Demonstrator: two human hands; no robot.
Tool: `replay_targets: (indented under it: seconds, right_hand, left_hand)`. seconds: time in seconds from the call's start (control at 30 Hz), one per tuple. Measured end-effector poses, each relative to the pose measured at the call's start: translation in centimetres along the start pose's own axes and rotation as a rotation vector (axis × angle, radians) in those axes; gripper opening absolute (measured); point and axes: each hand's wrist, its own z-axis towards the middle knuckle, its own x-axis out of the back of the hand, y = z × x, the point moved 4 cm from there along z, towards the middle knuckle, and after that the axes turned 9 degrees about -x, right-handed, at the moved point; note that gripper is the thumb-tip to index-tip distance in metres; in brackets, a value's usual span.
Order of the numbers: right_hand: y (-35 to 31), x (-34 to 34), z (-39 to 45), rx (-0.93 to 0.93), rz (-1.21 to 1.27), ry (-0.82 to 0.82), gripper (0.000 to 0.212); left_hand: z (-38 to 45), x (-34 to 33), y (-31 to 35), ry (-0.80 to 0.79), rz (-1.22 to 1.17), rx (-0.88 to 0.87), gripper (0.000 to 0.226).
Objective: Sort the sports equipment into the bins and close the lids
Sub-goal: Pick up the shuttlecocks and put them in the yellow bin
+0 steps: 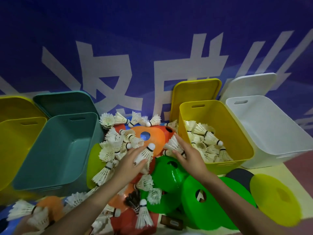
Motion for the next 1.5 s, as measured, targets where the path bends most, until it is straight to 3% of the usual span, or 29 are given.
replay_targets:
  seconds: [0.13,0.37,0.53,0.73,0.97,1.13,1.3,1.37,1.5]
  right_hand:
    - [0.5,4.2,0.6,-0.004,0.047,0.074,0.061]
    - [8.6,12.5,2.6,-0.256,-0.043,0.197,0.057]
    - [14.5,15.6,4.0,-0.357,-0.235,0.086,0.056]
    - [16.7,14.3,3.8,-0.284,-0.336,0.002,0.060]
    - [17.3,15.0,3.8,-0.238,-0.175,0.161,0.058]
    - [17.8,15.0,3.9,-0.250,-0.137,0.169,0.057]
    - [17.8,15.1,4.0,-0.241,-0.079,0.175,0.057]
    - [18.3,15.8,4.0,-0.308,0.084,0.249,0.056]
    - [19.9,16.4,4.4,-0.519,0.523,0.334,0.044]
  left_hand:
    - [2.7,-1.6,4.3,0.090,-0.155,-0.023,0.043]
    - [8.9,-7.0,10.1,0.063,-0.296,-0.047,0.043]
    - [13.6,-11.4,12.2,0.014,-0.182,-0.058,0.046]
    - [18.5,-15.9,11.5,-0.053,-0.057,0.007,0.048]
    - [24.1,-18.9,8.6,-0.097,0.106,0.155,0.053]
    - [24.9,-21.0,4.7,-0.353,0.375,0.288,0.046]
    - [24.8,-23.0,4.7,-0.484,0.476,0.174,0.046]
    - [24.8,-22.8,5.5,-0.473,0.513,0.110,0.045]
    - [24.2,-19.9,8.8,-0.105,0.592,-0.200,0.034]
